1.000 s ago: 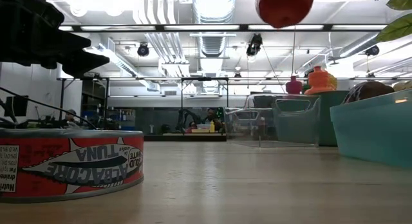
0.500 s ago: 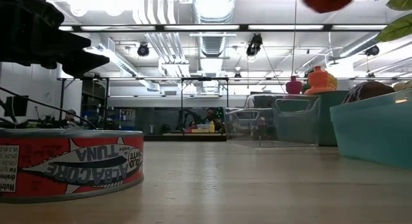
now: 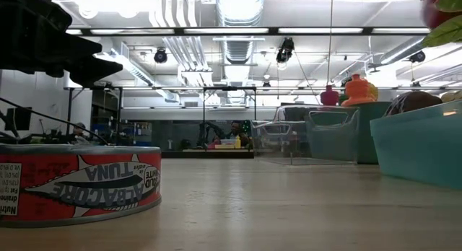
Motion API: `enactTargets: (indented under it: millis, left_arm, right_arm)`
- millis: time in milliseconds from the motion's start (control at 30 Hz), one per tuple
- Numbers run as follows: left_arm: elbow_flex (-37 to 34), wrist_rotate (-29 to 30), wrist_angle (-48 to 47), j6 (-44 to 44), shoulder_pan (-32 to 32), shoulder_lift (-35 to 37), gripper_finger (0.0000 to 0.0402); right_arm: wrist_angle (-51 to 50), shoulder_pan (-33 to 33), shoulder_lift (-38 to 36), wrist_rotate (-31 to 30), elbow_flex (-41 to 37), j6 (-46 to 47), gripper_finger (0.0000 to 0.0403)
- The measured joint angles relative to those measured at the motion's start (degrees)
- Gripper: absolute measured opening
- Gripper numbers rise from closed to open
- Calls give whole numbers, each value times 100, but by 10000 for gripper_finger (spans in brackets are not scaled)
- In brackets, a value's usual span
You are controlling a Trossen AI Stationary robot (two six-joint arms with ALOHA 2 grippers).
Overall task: Pick & Place Food Item
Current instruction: Put the red apple into the green transparent bin
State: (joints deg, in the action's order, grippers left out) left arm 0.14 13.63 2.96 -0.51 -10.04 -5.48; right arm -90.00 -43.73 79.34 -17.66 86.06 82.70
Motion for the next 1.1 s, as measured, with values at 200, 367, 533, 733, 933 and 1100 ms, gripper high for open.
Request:
enactTargets:
  millis: [200, 367, 533, 733, 933, 1100]
  left_arm:
    - [0, 0, -1, 0, 0, 0, 391]
    - [0, 0, 0, 0, 0, 0, 391]
    - [0, 0, 0, 0, 0, -2, 391]
    - [0, 0, 0, 0, 0, -2, 391]
    - [0, 0, -2, 0, 0, -2, 391]
    - [0, 0, 0, 0, 0, -2, 391]
  right_arm:
    - [-1, -421, -336, 1366, -917, 1003, 8]
    - [-2, -783, -405, 1450, -1449, 1631, 8]
    - [-4, -1058, -466, 1310, -1940, 2209, 8]
    - [7, -1270, -471, 1166, -2379, 2869, 8]
    - [87, -1306, -469, 1171, -2658, 3097, 8]
    - [448, -1305, -471, 1177, -2930, 3094, 8]
